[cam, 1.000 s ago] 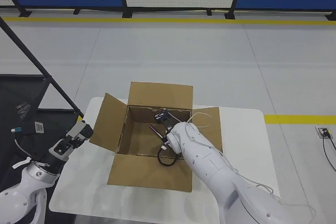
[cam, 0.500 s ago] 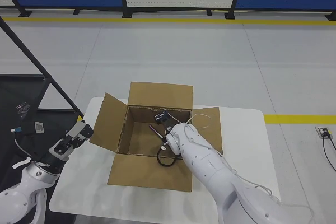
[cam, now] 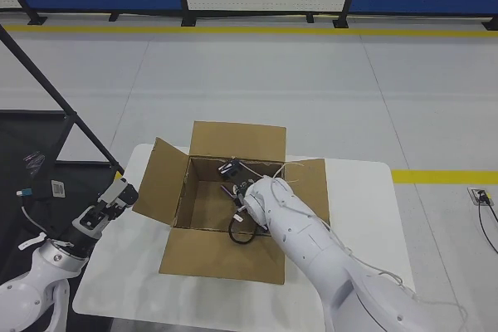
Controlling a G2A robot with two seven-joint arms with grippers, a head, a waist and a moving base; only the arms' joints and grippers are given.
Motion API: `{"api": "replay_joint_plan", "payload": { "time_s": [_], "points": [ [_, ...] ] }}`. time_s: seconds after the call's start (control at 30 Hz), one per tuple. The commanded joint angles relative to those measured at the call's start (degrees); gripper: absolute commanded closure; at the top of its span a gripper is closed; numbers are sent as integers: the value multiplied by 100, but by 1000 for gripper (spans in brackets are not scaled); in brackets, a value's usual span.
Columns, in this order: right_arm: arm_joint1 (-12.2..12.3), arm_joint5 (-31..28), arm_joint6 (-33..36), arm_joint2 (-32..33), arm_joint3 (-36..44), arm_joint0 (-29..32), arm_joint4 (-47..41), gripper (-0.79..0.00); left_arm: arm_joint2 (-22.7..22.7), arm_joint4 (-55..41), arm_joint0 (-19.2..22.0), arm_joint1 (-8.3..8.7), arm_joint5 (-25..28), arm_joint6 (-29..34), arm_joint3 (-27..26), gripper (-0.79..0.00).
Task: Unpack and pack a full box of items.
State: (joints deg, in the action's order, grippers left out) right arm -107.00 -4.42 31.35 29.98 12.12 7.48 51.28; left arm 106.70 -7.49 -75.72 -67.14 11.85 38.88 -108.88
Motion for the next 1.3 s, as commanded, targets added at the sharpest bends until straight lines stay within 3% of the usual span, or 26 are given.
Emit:
{"api": "replay_joint_plan", "payload": {
  "time_s": [0.0, 0.47, 0.73, 0.97, 1.13, 1.27],
  "points": [
    [19, -147, -81, 11, 47, -2, 32, 0, 0, 0, 0, 0, 0, 0, 0, -785],
    [320, -821, -644, 247, 629, 64, 211, 0, 0, 0, 0, 0, 0, 0, 0, -785],
    [684, -763, -400, 529, 1469, 211, 463, 0, 0, 0, 0, 0, 0, 0, 0, -785],
    [1285, -559, 117, 1169, 3228, 885, 937, 0, 0, 0, 0, 0, 0, 0, 0, -785],
    [1823, -630, 830, 2015, 5271, 1945, 1505, 0, 0, 0, 0, 0, 0, 0, 0, -785],
    [2101, -667, 1332, 2626, 6672, 2799, 1890, 0, 0, 0, 0, 0, 0, 0, 0, -785]
  ]
}}
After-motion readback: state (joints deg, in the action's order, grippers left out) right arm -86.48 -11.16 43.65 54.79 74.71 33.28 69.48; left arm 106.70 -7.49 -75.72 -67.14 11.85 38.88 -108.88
